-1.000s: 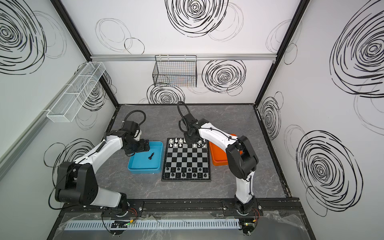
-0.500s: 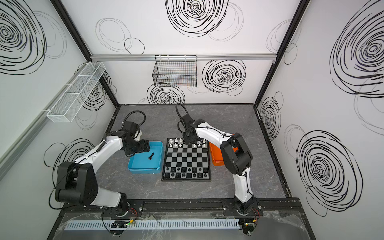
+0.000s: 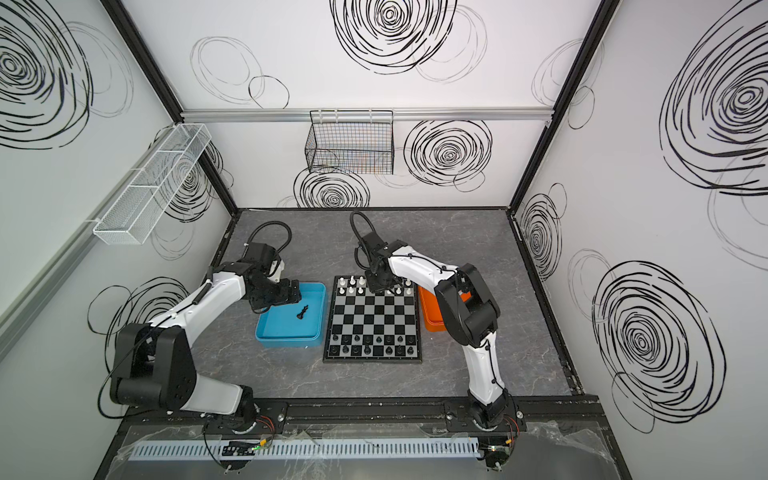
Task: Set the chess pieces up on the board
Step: 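Lower the white pawn onto its square and open the right gripper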
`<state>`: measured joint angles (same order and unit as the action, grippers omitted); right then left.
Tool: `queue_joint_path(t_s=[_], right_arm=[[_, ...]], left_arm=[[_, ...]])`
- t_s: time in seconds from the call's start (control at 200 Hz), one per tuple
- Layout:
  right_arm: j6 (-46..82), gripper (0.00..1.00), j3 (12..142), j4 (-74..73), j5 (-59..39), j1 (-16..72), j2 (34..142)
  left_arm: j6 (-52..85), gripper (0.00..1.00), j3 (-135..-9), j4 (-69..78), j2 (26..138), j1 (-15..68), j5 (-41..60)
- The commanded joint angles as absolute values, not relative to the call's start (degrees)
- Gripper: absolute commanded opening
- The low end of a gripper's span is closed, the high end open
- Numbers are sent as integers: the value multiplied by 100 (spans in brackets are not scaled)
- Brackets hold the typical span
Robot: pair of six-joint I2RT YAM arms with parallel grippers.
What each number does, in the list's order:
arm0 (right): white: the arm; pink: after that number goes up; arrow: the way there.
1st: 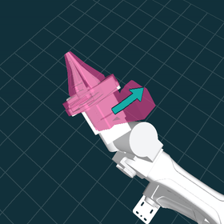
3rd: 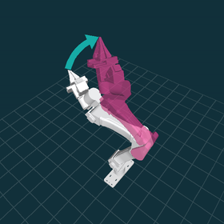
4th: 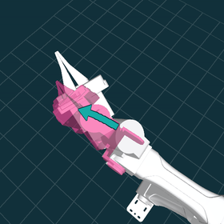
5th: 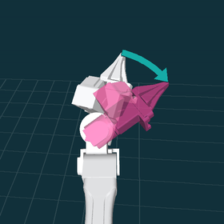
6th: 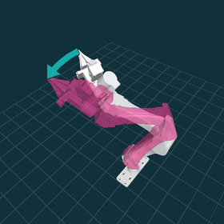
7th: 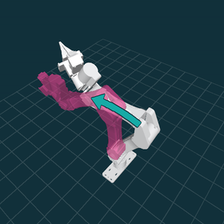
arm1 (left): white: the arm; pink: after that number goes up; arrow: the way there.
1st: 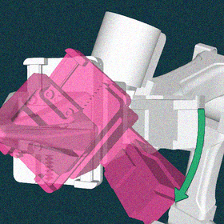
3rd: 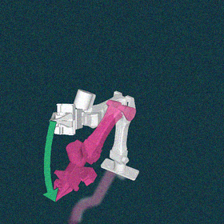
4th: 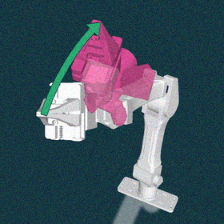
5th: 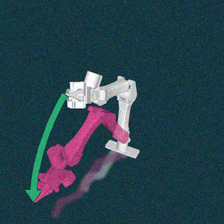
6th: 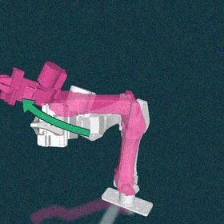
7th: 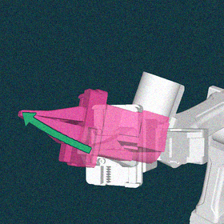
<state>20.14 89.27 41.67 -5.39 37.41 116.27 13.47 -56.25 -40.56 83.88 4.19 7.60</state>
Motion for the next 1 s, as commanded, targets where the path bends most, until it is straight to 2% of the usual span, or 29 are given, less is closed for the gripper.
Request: queue_joint_path(t_s=[0.0, 0.996], right_arm=[[2029, 10, 9092, 4212, -492, 3776, 11731], [1977, 11, 9220, 4299, -391, 3764, 11950]], left_arm=[[1270, 95, -5572, -4012, 8350, 348, 805], [1257, 95, -5607, -3999, 8490, 334, 820]])
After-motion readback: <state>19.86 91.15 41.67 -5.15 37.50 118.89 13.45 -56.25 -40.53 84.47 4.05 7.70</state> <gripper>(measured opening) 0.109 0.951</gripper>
